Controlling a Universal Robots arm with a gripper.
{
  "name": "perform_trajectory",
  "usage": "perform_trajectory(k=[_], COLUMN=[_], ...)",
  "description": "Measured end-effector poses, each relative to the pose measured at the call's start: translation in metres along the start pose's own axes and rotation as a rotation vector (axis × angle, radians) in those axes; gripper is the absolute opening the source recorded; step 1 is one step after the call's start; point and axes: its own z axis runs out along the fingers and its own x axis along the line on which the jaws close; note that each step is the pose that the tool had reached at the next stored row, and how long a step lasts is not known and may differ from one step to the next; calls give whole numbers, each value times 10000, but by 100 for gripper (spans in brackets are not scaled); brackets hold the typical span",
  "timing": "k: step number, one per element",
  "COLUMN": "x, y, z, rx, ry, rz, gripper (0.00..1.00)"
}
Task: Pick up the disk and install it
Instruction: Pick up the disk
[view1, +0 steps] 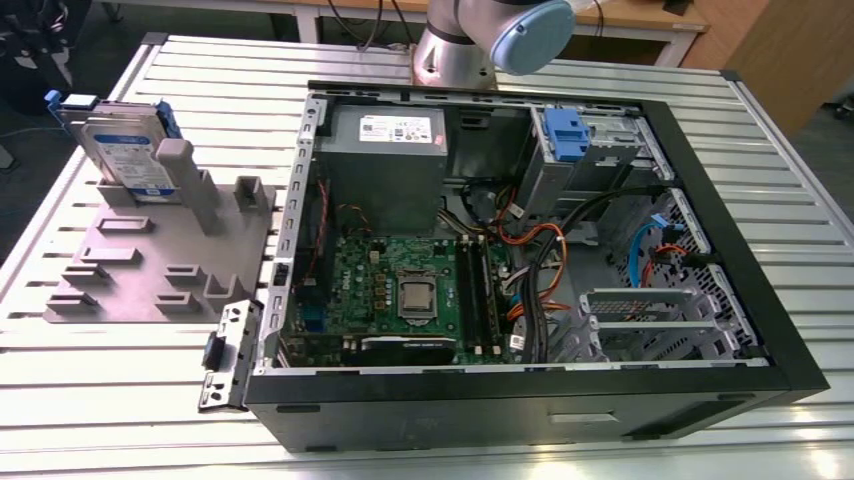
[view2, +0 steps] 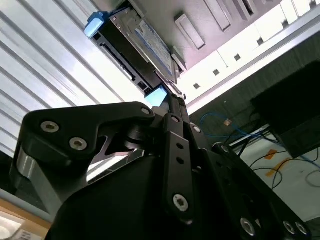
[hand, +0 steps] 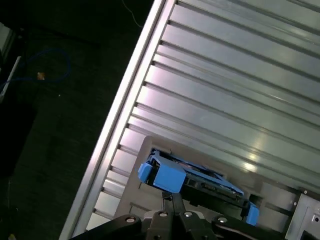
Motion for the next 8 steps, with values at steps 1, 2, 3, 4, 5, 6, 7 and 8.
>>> perform_trajectory(k=[1,2,3,4,5,6,7,8], x=[0,0,0,0,0,0,0,0], y=[0,0,0,0,0,0,0,0], z=[0,0,0,0,0,0,0,0], rx=[1,2,3,3,3,4,4,5], ry=[6,12,18,23,29,34,40,44], rz=[-139,-273,-416,-543,-671,-797,-937,-1048], gripper=[11,11,11,11,11,11,11,11])
